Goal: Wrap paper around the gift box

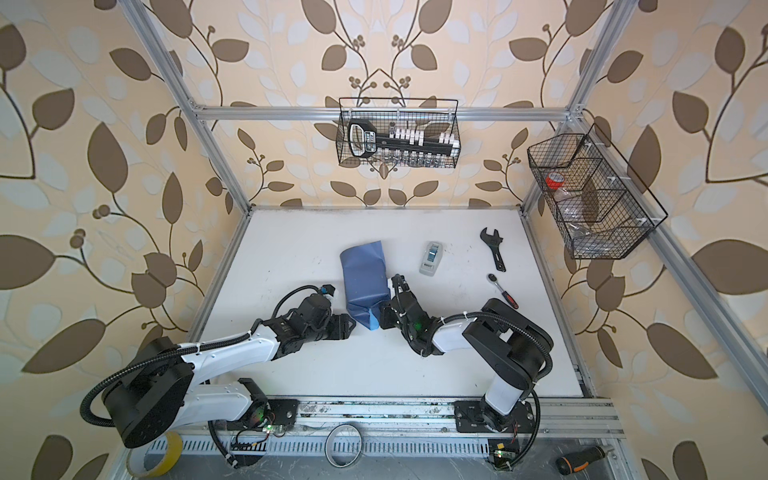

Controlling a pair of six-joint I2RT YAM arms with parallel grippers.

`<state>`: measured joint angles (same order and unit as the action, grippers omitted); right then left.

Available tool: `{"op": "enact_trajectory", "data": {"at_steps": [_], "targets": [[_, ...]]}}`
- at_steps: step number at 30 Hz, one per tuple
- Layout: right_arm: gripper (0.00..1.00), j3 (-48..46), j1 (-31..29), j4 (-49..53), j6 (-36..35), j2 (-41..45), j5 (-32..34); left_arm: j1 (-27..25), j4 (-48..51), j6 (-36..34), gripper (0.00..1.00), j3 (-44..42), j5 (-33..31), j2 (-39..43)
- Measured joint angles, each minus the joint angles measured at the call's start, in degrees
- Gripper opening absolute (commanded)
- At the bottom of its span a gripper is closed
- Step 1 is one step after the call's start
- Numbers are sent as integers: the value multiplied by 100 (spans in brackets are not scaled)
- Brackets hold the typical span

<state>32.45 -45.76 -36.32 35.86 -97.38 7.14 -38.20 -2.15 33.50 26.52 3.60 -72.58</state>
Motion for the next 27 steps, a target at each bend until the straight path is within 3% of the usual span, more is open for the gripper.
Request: {"op": "enact_trajectory", "data": {"at_steps": [13,27], "targets": [[11,-227,-79,-509,289,-219,70,-249,-234,-118,39,323,249,-481],[14,-514,-101,-367,363,164,-59,-479,-297,-289,38,391,264,-525]]}}
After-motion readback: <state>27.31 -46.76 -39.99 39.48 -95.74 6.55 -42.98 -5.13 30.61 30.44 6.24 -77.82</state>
